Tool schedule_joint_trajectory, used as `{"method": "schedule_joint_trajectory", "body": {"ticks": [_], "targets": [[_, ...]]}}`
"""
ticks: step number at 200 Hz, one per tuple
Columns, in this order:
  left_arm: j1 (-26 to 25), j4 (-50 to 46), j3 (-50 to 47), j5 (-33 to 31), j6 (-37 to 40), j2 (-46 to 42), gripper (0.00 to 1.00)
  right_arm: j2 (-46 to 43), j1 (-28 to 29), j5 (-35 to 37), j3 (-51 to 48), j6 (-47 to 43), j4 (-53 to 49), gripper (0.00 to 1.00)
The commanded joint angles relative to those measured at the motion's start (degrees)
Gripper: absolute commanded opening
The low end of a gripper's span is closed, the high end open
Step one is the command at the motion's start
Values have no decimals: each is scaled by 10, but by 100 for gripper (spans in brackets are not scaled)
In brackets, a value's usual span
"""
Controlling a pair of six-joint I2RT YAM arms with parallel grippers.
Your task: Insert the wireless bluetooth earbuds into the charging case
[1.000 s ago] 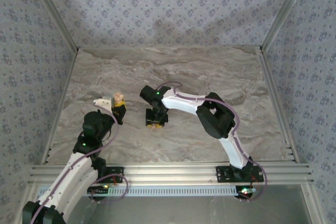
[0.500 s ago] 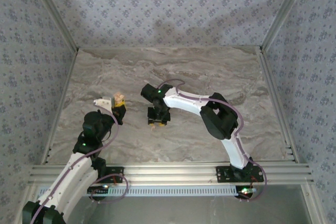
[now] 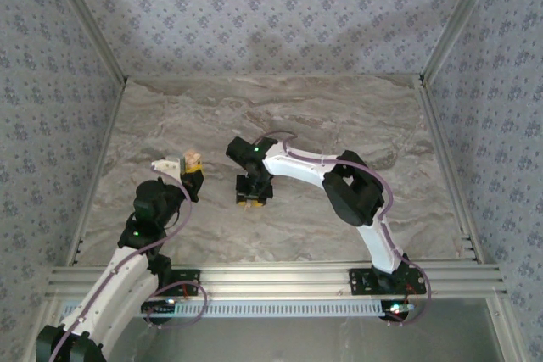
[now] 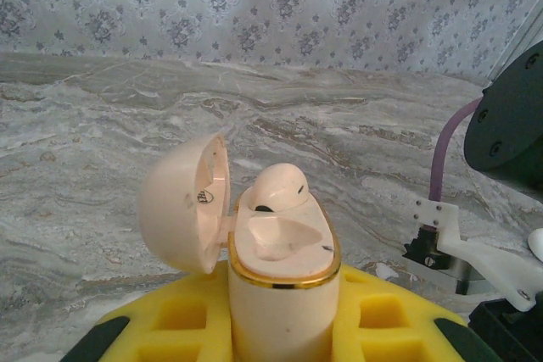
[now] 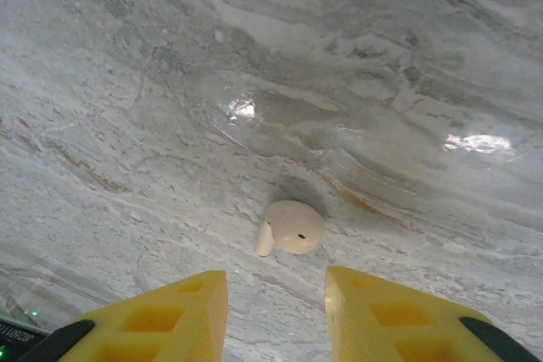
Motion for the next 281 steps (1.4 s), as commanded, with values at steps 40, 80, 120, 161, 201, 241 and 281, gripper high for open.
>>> {"method": "schedule_joint_trajectory", "body": {"ticks": [40,80,120,161,201,241,281], "targets": [[4,5,-1,2,10,-14,14,27,2,-18,3,11,-1,37],[4,4,-1,2,11,-14,14,32,2,-10,7,8,-6,37],[4,3,-1,1,11,-17,14,35,-1,9,7,7,2,34],[4,2,-2,1,12,-17,14,41,-7,12,12,3,6,34],[4,1,-2,1,12,-16,15,47,-9,19,13,0,7,31],[4,0,-1,1,13,-17,15,53,-13,30,13,-6,4,28],[4,-1,-1,6,16,-12,15,43,-13,52,8,-14,1,25]]}}
